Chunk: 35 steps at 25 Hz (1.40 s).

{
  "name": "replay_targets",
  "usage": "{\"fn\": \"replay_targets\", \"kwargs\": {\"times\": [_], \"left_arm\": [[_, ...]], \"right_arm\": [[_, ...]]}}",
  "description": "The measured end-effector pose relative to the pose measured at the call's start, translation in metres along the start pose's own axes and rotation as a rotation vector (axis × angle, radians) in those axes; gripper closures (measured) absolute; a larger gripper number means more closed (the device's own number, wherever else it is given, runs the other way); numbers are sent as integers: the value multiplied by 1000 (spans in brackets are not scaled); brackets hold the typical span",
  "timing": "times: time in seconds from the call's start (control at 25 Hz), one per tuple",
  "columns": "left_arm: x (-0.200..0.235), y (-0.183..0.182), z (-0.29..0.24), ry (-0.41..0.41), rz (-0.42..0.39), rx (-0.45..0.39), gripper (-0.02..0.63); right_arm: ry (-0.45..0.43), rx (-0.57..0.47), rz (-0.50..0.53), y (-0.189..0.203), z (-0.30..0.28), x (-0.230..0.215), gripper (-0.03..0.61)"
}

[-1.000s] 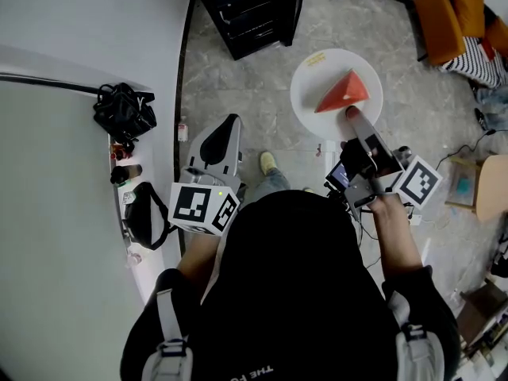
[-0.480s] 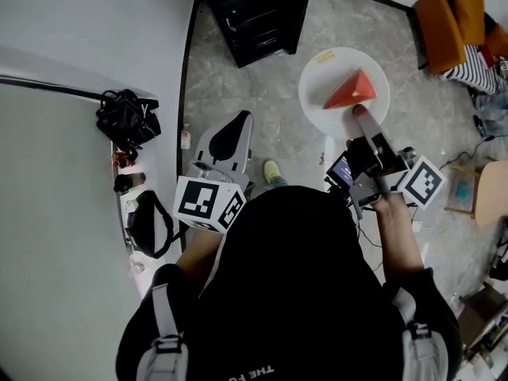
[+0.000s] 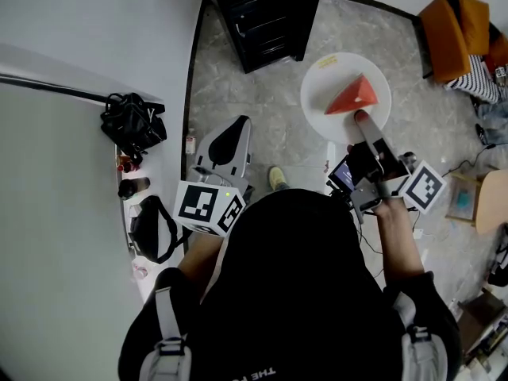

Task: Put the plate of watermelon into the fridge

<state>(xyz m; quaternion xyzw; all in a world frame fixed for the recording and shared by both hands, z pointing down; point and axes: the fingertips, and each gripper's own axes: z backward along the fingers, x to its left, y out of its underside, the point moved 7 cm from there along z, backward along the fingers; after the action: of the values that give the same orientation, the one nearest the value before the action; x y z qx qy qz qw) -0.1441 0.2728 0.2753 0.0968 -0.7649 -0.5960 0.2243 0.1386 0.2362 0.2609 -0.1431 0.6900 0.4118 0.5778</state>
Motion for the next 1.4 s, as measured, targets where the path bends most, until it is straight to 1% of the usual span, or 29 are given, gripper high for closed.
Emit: {"fn": "replay_targets", "kwargs": {"times": [0.16, 0.28, 0.44, 0.88, 1.08, 1.4], "left_arm": [[10, 1, 2, 4, 13, -1, 601], [14, 0, 1, 16, 5, -7, 601], [17, 3, 3, 25, 5, -9, 600], [10, 9, 9, 15, 16, 1, 601], [6, 6, -1, 12, 12, 4, 601], [0, -6, -36, 8, 4, 16, 601]], "right_arm": [[10, -4, 12, 5, -6, 0, 545], [17, -8, 30, 8, -11, 1, 545], [13, -13, 22, 16, -11, 3, 545], [3, -5, 27, 12, -10, 6, 545], [-5, -8, 23, 1, -11, 4, 545], [-1, 2, 14, -28, -22, -9, 545]]}}
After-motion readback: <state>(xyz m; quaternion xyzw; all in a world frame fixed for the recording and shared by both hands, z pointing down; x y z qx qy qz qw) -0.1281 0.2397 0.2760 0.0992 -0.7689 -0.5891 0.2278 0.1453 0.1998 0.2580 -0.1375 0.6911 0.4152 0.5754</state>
